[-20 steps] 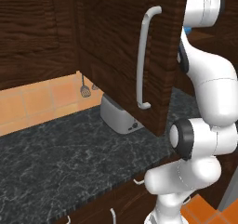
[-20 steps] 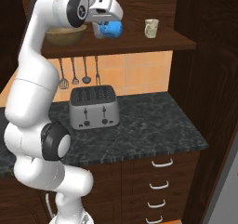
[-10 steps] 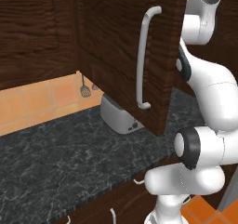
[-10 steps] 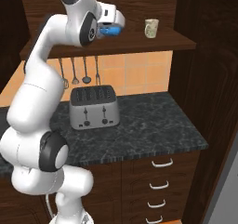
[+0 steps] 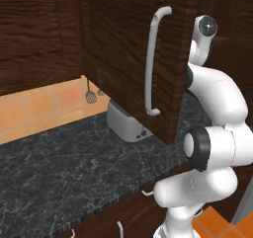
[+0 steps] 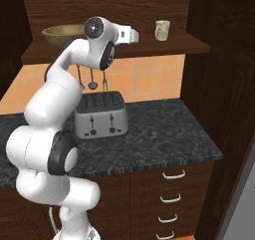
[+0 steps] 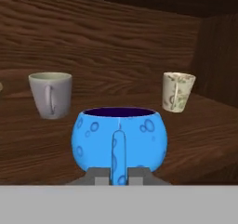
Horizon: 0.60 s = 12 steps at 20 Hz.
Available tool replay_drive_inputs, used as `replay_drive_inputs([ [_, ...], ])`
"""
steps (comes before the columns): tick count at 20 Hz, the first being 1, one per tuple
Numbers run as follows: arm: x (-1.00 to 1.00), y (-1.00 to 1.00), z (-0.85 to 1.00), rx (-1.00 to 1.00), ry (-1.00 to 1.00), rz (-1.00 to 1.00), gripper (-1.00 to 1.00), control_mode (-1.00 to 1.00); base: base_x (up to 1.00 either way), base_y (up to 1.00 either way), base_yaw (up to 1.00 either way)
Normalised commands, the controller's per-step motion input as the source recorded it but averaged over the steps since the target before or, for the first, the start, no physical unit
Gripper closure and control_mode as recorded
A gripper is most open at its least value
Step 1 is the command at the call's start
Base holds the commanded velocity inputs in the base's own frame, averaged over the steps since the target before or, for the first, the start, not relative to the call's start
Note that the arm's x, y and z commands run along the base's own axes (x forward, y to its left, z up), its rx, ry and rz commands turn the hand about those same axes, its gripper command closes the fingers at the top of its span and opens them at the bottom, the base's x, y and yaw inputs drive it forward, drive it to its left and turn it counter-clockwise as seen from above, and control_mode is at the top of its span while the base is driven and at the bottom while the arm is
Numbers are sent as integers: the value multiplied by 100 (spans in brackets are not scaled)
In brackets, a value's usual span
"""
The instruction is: Gather all objects into one cabinet and sort the glasses and bowls to opposite sides.
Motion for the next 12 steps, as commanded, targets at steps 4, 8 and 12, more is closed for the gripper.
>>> replay_drive_inputs([
  [4, 86, 0, -1, 0, 6, -2, 100, -100, 0, 0, 0],
  [8, 65, -1, -10, 0, 9, -1, 100, -100, 0, 0, 0],
  [12, 47, -8, -17, 0, 5, 0, 100, -100, 0, 0, 0],
])
